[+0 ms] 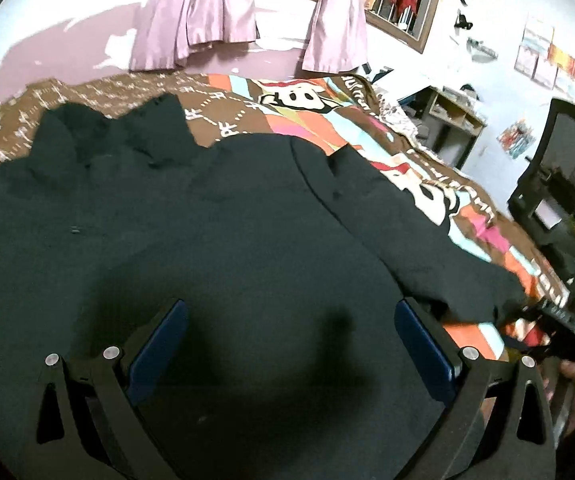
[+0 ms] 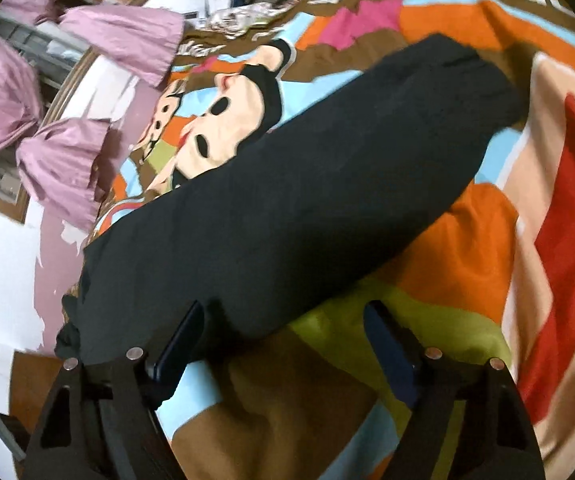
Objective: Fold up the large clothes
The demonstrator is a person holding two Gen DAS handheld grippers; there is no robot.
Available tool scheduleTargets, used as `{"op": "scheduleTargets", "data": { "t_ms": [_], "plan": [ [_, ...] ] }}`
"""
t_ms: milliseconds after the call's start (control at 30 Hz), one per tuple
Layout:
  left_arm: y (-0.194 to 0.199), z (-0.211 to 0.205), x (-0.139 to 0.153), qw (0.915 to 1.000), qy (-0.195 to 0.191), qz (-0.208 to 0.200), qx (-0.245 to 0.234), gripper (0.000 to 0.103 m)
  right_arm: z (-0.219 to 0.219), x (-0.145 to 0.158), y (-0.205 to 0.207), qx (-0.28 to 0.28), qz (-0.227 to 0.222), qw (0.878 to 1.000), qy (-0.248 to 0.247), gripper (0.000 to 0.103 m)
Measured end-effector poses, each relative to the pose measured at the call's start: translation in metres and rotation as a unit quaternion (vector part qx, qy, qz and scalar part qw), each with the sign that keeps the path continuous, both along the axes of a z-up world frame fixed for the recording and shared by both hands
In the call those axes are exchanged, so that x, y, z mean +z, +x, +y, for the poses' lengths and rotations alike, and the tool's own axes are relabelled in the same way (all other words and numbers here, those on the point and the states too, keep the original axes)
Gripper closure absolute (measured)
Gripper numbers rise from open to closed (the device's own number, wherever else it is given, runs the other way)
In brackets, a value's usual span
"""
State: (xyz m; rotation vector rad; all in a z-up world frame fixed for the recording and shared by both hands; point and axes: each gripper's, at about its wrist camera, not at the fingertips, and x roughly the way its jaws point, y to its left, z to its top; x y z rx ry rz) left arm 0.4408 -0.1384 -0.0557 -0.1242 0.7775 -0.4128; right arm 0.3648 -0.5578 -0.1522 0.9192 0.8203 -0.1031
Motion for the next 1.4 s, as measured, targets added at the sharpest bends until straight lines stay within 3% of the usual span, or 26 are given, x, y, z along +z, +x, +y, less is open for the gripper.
{"op": "scheduleTargets", "data": {
  "t_ms": [167, 267, 433, 500, 633, 733, 800, 900, 1000, 1067, 1167, 1267, 1300, 1400],
  "plan": [
    [0.025, -0.01, -0.002, 0.9993, -0.022, 0.018, -0.022, 0.002, -0.02, -0.01, 0.002, -0.057, -0.004, 0.998, 0.038, 0.025],
    [0.039, -0.024, -0.01, 0.9993, 0.009, 0.028, -0.021, 0.002, -0.025, -0.008, 0.008, -0.079, -0.004, 0.997, 0.02, 0.055],
    [0.04, -0.036, -0.03, 0.9974, 0.066, 0.014, -0.024, 0.002, -0.03, 0.003, 0.014, -0.092, -0.01, 0.996, -0.003, 0.086],
    [0.039, -0.037, -0.035, 0.9973, 0.066, 0.016, -0.028, 0.002, -0.026, 0.018, 0.017, -0.089, -0.025, 0.995, -0.031, 0.092],
    [0.04, -0.037, -0.037, 0.9975, 0.057, 0.019, -0.037, 0.003, -0.009, 0.074, 0.021, -0.077, -0.077, 0.988, -0.11, 0.095],
    [0.029, -0.013, -0.025, 0.9996, -0.01, 0.0, -0.027, 0.006, 0.015, 0.121, 0.027, -0.047, -0.132, 0.976, -0.166, 0.095],
    [0.023, 0.013, -0.018, 0.9984, -0.057, -0.003, -0.007, 0.006, 0.043, 0.154, 0.031, -0.012, -0.174, 0.961, -0.217, 0.095],
    [0.013, 0.051, -0.005, 0.9971, -0.074, -0.01, 0.014, 0.006, 0.092, 0.186, 0.035, 0.042, -0.222, 0.933, -0.279, 0.095],
    [-0.002, 0.091, 0.007, 0.9962, -0.077, -0.018, 0.037, 0.006, 0.16, 0.206, 0.032, 0.119, -0.267, 0.892, -0.345, 0.095],
    [-0.015, 0.12, 0.015, 0.9948, -0.083, -0.014, 0.057, 0.006, 0.211, 0.21, 0.031, 0.181, -0.289, 0.857, -0.387, 0.095],
    [-0.037, 0.162, 0.027, 0.9907, -0.112, -0.007, 0.077, 0.006, 0.288, 0.203, 0.025, 0.308, -0.306, 0.803, -0.408, 0.095],
    [-0.061, 0.196, 0.037, 0.9867, -0.138, -0.001, 0.086, 0.006, 0.341, 0.181, 0.017, 0.391, -0.298, 0.767, -0.412, 0.095],
    [-0.07, 0.208, 0.037, 0.9853, -0.145, 0.002, 0.09, 0.006, 0.364, 0.167, 0.013, 0.424, -0.289, 0.75, -0.417, 0.095],
    [-0.092, 0.227, 0.042, 0.983, -0.155, 0.001, 0.098, 0.006, 0.404, 0.13, 0.012, 0.483, -0.249, 0.724, -0.425, 0.095]
  ]
}}
